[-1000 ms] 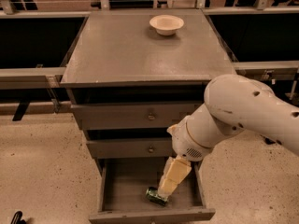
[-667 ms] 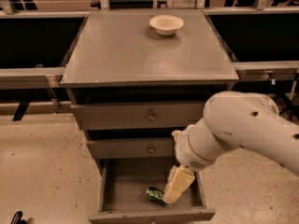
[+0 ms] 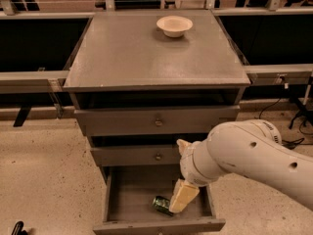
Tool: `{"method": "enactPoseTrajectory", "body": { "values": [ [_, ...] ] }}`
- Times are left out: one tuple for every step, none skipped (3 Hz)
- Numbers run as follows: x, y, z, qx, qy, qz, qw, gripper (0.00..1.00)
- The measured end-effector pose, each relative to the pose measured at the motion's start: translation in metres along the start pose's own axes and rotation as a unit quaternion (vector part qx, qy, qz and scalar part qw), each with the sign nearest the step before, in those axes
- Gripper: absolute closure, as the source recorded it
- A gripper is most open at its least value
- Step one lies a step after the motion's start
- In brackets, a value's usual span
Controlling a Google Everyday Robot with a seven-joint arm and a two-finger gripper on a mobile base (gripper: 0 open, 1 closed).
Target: Pick green can from bottom drawer and place on counter
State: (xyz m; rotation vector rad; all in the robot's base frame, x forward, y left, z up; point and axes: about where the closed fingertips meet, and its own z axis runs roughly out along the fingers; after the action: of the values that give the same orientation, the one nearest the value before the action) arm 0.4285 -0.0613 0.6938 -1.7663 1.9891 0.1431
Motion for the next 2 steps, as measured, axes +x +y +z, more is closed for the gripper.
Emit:
{"method": "enactPoseTrajectory", "body": {
  "values": [
    [0.0, 0.0, 0.0, 0.0, 0.0, 0.0, 1.0, 0.0],
    [0.018, -0.012, 0.029, -0.008, 0.006, 0.011, 0.9999, 0.0]
  ]
}}
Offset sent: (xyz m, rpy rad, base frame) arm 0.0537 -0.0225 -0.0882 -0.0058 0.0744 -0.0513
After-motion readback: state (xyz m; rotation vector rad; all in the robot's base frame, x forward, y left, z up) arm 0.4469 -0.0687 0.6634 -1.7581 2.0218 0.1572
